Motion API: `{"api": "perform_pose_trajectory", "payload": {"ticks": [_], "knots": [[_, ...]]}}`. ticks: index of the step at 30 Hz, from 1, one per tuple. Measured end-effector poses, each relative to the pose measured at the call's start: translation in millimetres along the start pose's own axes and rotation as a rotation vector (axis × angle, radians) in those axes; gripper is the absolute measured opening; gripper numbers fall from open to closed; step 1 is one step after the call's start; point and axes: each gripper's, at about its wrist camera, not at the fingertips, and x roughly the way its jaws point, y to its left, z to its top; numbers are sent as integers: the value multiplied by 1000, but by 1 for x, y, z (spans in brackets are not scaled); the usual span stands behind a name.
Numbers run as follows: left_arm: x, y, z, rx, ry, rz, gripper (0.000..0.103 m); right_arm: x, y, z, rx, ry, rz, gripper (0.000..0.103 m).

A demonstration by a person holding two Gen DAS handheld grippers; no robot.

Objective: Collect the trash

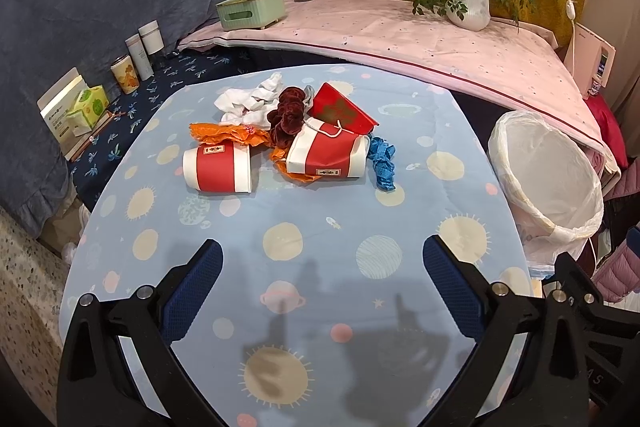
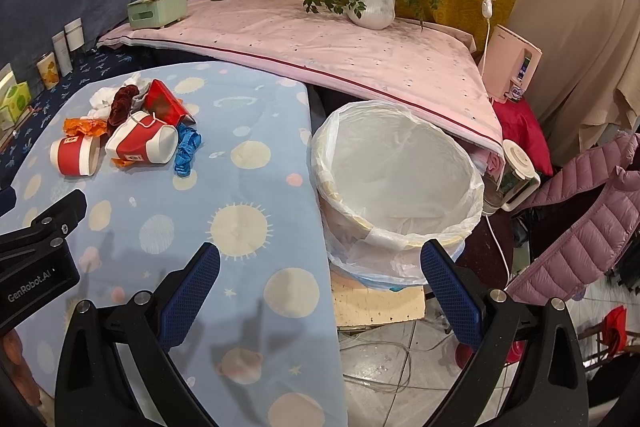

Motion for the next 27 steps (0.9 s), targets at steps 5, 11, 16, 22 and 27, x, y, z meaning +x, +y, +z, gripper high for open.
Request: {"api": "perform_pose_trajectory", "payload": {"ticks": [5, 11, 16, 22, 27], "knots": [[0, 0, 0, -1, 1, 0, 96, 0, 0, 0, 0, -1, 1, 96], [-1, -3, 1, 8, -7, 2, 96, 1, -1, 0, 2, 0, 1, 96], [-2, -2, 1, 12, -11, 1, 96, 1, -1, 0, 1, 1, 1, 96], [-1, -1, 3, 11, -12, 2, 96, 1, -1, 0, 2, 0, 2, 96], [-2, 0, 3, 12, -12, 1, 95, 1, 0, 0, 2, 1, 1, 96]]}}
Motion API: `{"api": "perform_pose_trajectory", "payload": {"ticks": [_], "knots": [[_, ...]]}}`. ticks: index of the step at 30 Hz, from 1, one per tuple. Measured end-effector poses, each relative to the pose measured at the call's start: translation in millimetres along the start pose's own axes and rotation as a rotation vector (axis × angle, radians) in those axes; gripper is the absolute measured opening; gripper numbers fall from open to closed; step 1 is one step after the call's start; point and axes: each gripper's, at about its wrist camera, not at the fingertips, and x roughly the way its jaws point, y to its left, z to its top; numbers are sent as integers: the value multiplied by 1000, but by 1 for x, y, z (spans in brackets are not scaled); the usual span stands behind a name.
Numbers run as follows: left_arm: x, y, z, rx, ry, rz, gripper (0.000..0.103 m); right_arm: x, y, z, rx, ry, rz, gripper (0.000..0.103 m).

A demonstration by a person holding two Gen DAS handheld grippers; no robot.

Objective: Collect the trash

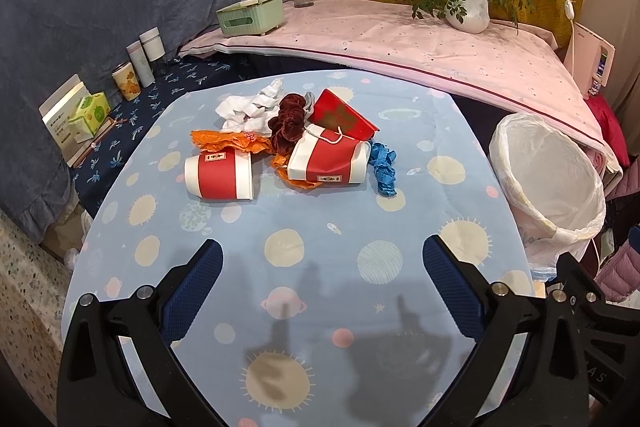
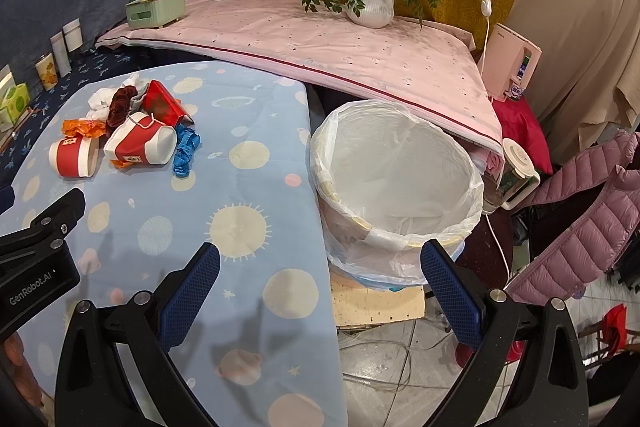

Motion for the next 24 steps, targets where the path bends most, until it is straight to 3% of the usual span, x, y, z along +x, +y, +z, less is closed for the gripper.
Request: {"api": "perform_pose_trajectory", "payload": {"ticks": [24], "knots": [[2, 6, 3, -6, 1, 9, 95, 2, -1, 0, 1, 3, -1, 96]]}}
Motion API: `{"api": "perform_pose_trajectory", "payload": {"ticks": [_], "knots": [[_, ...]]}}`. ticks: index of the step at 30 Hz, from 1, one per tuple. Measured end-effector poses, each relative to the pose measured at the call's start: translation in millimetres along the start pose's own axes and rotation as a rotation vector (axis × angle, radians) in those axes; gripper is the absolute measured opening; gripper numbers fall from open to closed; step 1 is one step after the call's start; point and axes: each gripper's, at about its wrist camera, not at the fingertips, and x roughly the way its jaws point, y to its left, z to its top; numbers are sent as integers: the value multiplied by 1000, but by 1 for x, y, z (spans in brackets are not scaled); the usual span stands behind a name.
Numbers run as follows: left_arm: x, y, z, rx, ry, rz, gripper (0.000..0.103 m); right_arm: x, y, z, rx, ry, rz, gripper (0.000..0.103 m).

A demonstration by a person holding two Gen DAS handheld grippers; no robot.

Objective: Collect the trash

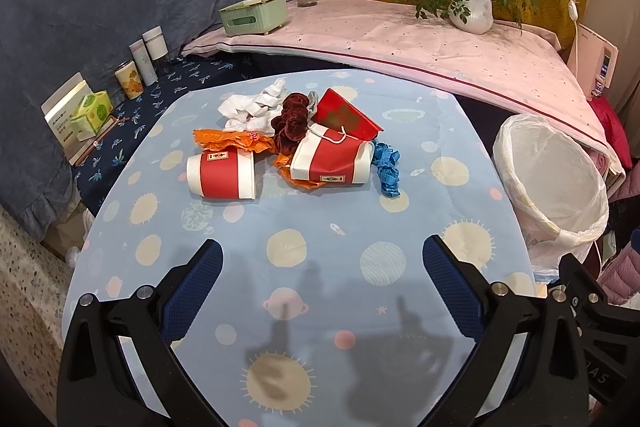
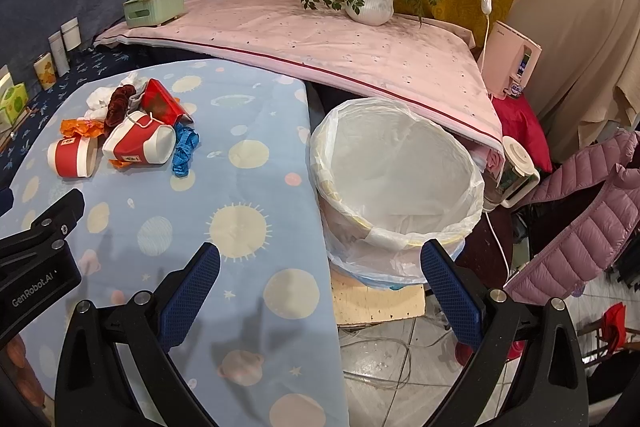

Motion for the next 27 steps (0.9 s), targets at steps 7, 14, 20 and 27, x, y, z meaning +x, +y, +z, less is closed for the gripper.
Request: {"api": "perform_pose_trajectory", "payload": {"ticks": [7, 14, 20, 27], "knots": [[1, -1, -1, 0, 3, -3, 95, 1, -1, 0, 3, 2, -3, 96], [3, -4, -4, 1, 9, -8, 95, 0, -1, -1, 4, 2, -4, 96], [4, -5, -6, 6, 4, -10, 95, 3, -6, -3, 13, 3, -7, 96], [6, -7, -8, 16, -9, -31, 95, 3, -8, -2, 30, -3, -18, 96]]}}
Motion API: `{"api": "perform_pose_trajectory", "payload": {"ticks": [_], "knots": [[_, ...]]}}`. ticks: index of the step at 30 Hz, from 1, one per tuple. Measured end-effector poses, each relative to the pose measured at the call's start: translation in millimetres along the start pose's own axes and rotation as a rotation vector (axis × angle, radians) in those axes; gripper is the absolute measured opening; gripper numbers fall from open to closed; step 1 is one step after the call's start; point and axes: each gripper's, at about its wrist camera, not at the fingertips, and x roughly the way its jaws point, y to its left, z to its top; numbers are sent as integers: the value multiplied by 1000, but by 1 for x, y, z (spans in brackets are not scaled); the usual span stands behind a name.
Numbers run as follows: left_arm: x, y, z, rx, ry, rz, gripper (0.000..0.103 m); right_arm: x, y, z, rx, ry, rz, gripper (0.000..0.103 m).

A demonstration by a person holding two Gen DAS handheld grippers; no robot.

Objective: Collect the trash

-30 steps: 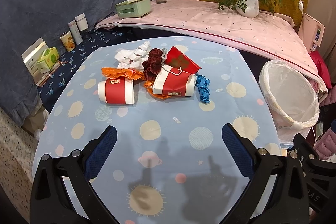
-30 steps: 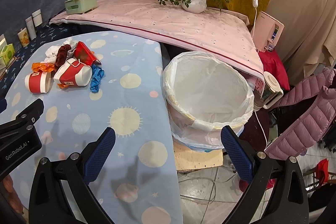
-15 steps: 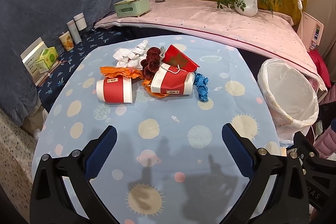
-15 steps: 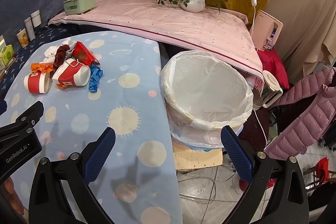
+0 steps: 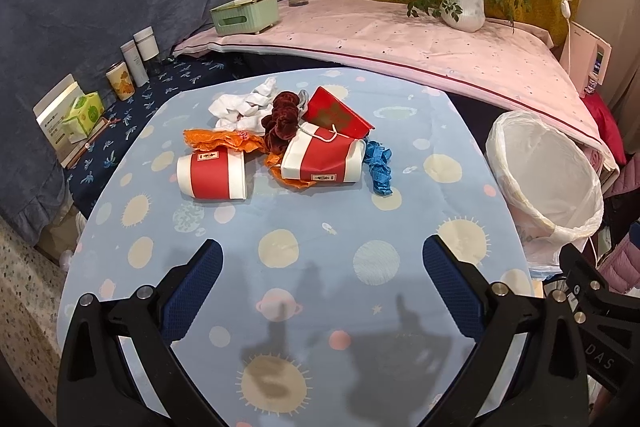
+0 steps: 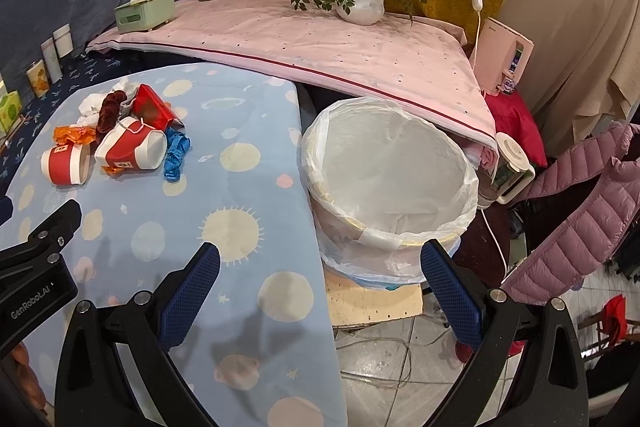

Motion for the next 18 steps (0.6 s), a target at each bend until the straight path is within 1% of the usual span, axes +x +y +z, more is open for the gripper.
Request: {"api": "perform_pose_trajectory", "payload": {"ticks": [6, 10, 14, 18], "knots": [[5, 4, 1, 6, -3, -22, 96, 0, 0, 5, 37, -17, -15, 96], [13, 14, 5, 12, -11, -20, 96, 4, -1, 9, 62, -24, -12, 96], [32, 35, 9, -19, 11, -4, 96, 12, 5, 15, 62, -25, -8, 96], [51, 62, 13, -53, 30, 27, 96, 23, 18, 24, 59, -16, 28, 96]]}}
